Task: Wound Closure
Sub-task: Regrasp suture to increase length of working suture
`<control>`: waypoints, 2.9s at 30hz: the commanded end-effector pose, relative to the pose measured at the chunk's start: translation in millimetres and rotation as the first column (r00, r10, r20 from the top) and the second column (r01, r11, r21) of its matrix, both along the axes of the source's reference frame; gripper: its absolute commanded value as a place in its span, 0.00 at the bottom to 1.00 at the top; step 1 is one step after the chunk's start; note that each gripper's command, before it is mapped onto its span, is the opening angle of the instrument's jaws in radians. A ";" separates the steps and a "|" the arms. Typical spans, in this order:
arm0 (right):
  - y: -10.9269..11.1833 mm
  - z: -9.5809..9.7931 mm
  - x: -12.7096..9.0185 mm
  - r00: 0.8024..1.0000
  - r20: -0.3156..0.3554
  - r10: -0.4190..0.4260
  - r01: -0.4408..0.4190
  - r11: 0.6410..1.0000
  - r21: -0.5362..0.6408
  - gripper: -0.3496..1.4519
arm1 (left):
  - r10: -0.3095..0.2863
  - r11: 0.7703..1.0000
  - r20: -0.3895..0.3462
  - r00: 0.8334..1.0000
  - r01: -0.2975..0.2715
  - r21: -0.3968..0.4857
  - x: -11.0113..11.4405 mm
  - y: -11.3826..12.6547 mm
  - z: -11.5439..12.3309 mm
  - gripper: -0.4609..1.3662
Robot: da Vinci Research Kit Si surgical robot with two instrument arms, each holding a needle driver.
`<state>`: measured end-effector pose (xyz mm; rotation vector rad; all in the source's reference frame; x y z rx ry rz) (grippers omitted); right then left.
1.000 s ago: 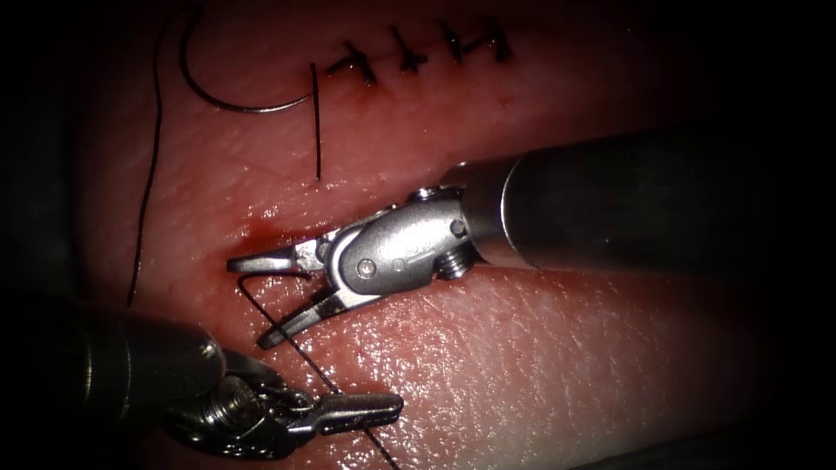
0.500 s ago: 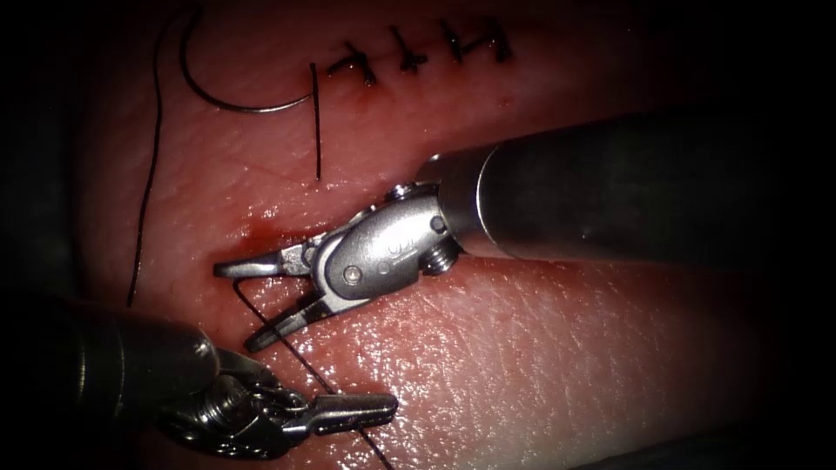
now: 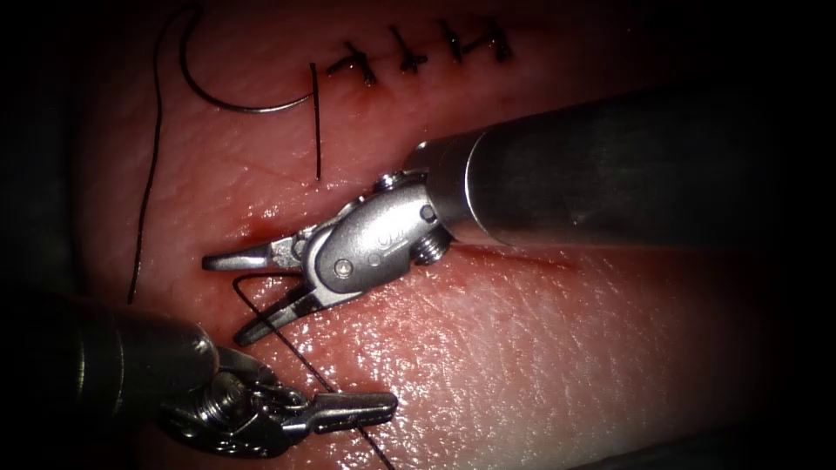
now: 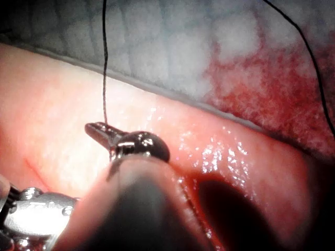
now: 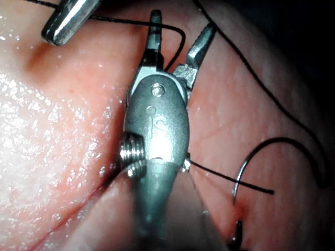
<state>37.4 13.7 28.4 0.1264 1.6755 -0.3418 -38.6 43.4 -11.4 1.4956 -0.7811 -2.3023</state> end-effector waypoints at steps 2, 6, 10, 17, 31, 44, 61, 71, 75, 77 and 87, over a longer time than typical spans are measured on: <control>0.1 0.2 0.3 1.000 -0.018 -0.012 0.011 1.000 -0.024 0.00 | 0.004 1.000 -0.003 1.000 -0.004 0.002 0.1 0.0 0.0 0.06; 0.1 0.2 0.4 1.000 -0.021 -0.013 0.013 1.000 -0.027 0.00 | 0.003 1.000 -0.001 1.000 -0.003 0.007 0.1 -0.1 -0.1 0.06; 0.3 0.1 -0.4 1.000 0.004 0.010 -0.010 1.000 0.004 0.00 | 0.007 1.000 -0.002 1.000 -0.007 0.008 0.3 -0.2 -0.2 0.06; 1.1 0.5 -3.5 0.999 0.037 0.038 -0.039 0.999 0.034 0.00 | 0.006 1.000 0.006 1.000 -0.006 0.006 0.9 -0.3 -0.3 0.06; 1.4 0.0 -6.9 0.992 0.065 0.105 -0.109 0.992 0.066 0.00 | -0.008 1.000 0.007 1.000 0.008 0.011 1.6 0.5 -0.2 0.06; 3.2 1.9 -8.7 0.970 0.160 0.180 -0.217 0.943 0.253 0.00 | -0.026 1.000 -0.011 1.000 0.026 0.011 1.4 1.5 0.5 0.56; 7.6 5.1 -8.3 0.953 0.230 0.198 -0.259 0.925 0.277 0.00 | -0.126 0.987 0.016 0.992 0.127 -0.100 -0.5 1.9 -0.2 0.67; 10.5 7.7 -8.1 0.937 0.284 0.202 -0.285 0.915 0.286 0.00 | -0.159 0.978 0.005 0.987 0.158 -0.139 -2.2 1.4 0.5 0.68; 11.3 8.6 -8.0 0.931 0.306 0.197 -0.288 0.913 0.288 0.00 | -0.178 0.972 0.007 0.984 0.177 -0.156 -3.0 1.4 1.0 0.67; 11.7 9.1 -8.0 0.929 0.311 0.202 -0.294 0.911 0.288 0.00 | -0.204 0.963 0.022 0.979 0.205 -0.172 -3.7 1.3 1.3 0.67; 11.9 10.0 -7.8 0.923 0.333 0.193 -0.297 0.908 0.297 0.00 | -0.206 0.954 0.025 0.978 0.207 -0.218 -6.3 0.3 2.7 0.63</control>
